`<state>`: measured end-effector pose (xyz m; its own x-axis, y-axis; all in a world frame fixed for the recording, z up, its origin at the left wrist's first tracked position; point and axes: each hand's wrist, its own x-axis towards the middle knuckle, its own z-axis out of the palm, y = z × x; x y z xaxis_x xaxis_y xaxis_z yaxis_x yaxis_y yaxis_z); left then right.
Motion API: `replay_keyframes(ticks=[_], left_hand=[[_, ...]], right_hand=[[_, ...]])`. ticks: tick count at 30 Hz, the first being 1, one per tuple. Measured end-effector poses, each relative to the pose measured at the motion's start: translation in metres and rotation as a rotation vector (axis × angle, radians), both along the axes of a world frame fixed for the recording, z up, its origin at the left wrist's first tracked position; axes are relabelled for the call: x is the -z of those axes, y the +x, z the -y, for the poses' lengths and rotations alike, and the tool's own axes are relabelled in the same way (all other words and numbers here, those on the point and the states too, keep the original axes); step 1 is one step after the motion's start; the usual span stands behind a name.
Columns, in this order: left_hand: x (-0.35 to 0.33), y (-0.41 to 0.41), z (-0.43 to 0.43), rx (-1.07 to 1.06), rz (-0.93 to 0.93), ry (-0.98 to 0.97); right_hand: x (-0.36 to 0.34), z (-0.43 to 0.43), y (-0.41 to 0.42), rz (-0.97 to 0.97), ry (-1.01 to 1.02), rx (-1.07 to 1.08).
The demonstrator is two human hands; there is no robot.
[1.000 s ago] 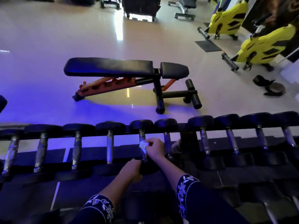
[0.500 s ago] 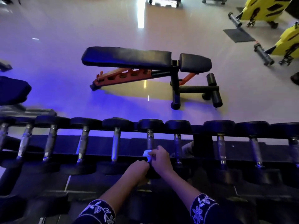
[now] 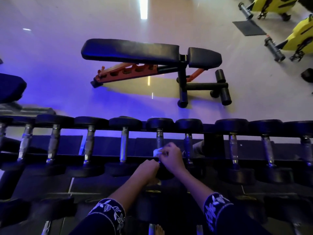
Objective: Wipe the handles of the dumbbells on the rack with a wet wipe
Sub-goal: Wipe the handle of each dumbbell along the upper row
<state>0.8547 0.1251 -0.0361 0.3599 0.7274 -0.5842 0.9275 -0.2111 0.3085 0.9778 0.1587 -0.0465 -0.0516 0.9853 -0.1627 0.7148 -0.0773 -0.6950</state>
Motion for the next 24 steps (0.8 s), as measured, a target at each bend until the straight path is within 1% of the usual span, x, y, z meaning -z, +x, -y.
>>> replay_keyframes(ticks=[3,7,12,17,20,24], left_hand=[[-0.003,0.000,-0.003,0.017,0.019,-0.022],[-0.012,0.003,-0.006,0.035,0.035,-0.030],[-0.009,0.003,-0.004,0.009,0.036,-0.012],[-0.007,0.005,-0.009,0.027,-0.008,-0.045],[-0.007,0.004,-0.010,0.008,-0.012,-0.068],[-0.008,0.006,-0.009,0.005,-0.032,-0.066]], right_hand=[[0.002,0.011,-0.003,-0.068,-0.017,0.111],[0.004,-0.023,-0.012,-0.027,0.015,0.208],[-0.001,-0.046,-0.018,-0.030,0.052,0.212],[0.009,-0.005,-0.012,-0.019,0.097,0.174],[0.006,0.011,-0.009,-0.049,0.074,0.147],[-0.001,-0.029,-0.017,-0.009,0.075,0.179]])
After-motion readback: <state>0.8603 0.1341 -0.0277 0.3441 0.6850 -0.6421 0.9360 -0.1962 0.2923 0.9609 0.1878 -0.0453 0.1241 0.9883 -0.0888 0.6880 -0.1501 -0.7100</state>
